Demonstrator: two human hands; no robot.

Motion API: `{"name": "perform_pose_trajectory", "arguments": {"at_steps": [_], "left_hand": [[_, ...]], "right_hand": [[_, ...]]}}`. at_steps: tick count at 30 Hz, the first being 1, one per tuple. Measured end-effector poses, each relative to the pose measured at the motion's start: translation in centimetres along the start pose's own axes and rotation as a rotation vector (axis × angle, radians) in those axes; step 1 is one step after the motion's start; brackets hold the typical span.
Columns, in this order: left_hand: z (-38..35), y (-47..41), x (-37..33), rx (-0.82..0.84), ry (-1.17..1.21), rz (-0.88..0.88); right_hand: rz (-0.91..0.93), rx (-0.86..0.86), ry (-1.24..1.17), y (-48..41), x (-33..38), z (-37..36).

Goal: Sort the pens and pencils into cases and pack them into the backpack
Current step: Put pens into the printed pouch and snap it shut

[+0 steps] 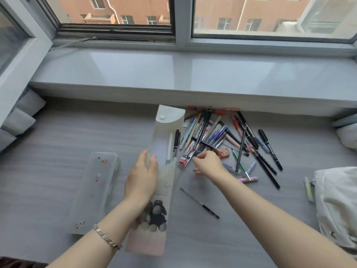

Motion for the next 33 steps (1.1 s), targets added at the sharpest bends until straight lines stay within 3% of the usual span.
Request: {"name": "perform_pose_trajectory", "arguments": {"at_steps": [5, 7, 9, 14, 17, 20, 25, 29, 33], "left_hand": [[1.1, -1.0, 0.4, -0.037, -0.013, 0.015], [1.2, -0.9, 0.7, -0.018, -0.017, 0.027], [1.3, -0.8, 1.2, 0.015, -0.025, 0.044], [0.5, -0.3, 1.5, 0.151, -0.107, 0.013], [0.2, 0.2, 0.9, 0.168, -0.138, -0.005], [-0.1, 0.3, 0.5, 0.176, -0.123, -0.008], [-0.9, 1.1, -0.7, 0.184, -0.118, -0.061], [-1.6, 2.3, -1.7, 0.201, -0.137, -0.116], [-2.5, 4.1, -2.7, 0.226, -0.170, -0.181]], "right_hand": [[-0.140, -0.285, -0.074, -2.4, 1.2, -2.9], [-0.162, -0.309, -0.105, -2.5, 1.2, -3.1], [-0.148, -0.196, -0.169, -2.2, 1.1, -3.1], [-0.263, 0.293, -0.491, 3.1, -0.5, -0.6], [-0.277, 0.391, -0.545, 6.1, -1.9, 2.2], [-0.218, 0.335, -0.571, 7.1, -2.0, 5.2], [-0.002, 0.399, -0.678, 7.7, -1.1, 8.1], [0.237, 0.202, -0.659, 7.4, 0.2, 8.5], [0.292, 0.101, -0.791, 7.5, 1.6, 6.0]]}}
Point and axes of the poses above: each hand's wrist, its own y-axis away from the middle knuckle, its own z-axis out of the back of the hand, x = y × z, the point moved 4 cm from there along -y, towards the middle knuckle, and after that the axes turned 2 degrees about -z, right-handed, at the moved point
